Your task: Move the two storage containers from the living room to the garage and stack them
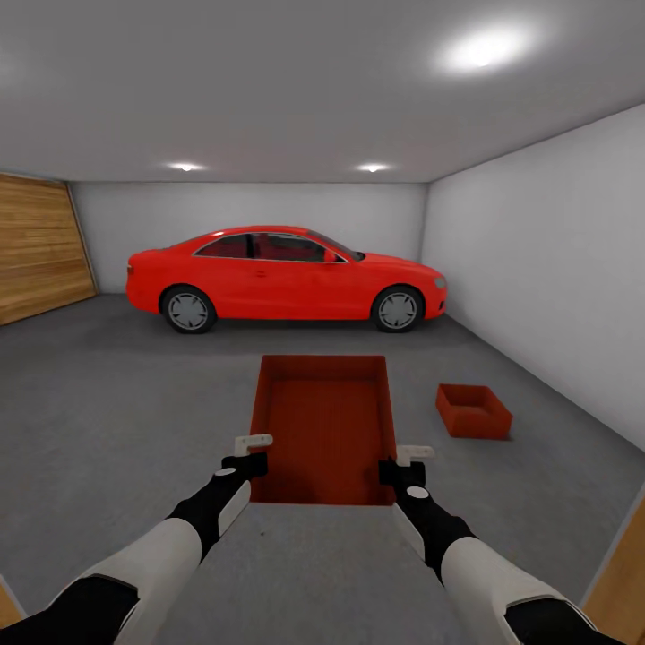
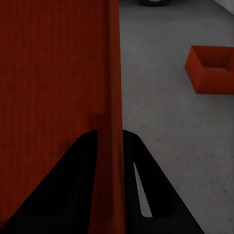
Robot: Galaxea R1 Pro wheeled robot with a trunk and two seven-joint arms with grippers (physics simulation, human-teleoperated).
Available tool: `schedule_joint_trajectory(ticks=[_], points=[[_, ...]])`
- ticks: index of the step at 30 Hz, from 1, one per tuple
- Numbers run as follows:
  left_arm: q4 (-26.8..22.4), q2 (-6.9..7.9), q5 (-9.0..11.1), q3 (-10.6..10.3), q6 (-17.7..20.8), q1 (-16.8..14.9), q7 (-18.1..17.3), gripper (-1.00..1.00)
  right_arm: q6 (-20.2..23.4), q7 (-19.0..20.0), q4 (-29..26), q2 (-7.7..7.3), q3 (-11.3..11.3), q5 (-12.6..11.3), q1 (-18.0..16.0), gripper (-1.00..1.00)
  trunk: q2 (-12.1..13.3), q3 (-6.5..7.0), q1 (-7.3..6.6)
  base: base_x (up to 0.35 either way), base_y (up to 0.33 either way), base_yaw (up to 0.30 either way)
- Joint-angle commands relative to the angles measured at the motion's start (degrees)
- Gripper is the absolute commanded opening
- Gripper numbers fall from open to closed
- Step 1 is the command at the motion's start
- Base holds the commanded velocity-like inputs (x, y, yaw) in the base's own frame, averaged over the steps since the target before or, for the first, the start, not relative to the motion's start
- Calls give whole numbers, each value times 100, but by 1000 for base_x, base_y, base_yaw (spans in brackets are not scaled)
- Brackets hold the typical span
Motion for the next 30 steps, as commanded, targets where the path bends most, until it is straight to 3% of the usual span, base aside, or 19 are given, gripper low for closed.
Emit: schedule_joint_trajectory(ticks=[1,7,30], points=[[-28,238,-92,-90,5,1,468,-100,-23,-301,19,-9,-251,-91,-11,-100,-7,-8,1,21,0,0],[-26,238,-92,-82,5,1,470,-100,-36,-301,19,-9,-251,-91,-11,-100,-7,-8,1,183,0,0],[-25,247,-86,-81,13,1,469,-100,-17,-301,19,-9,-251,-95,-11,-100,-7,-8,1,319,0,0]])
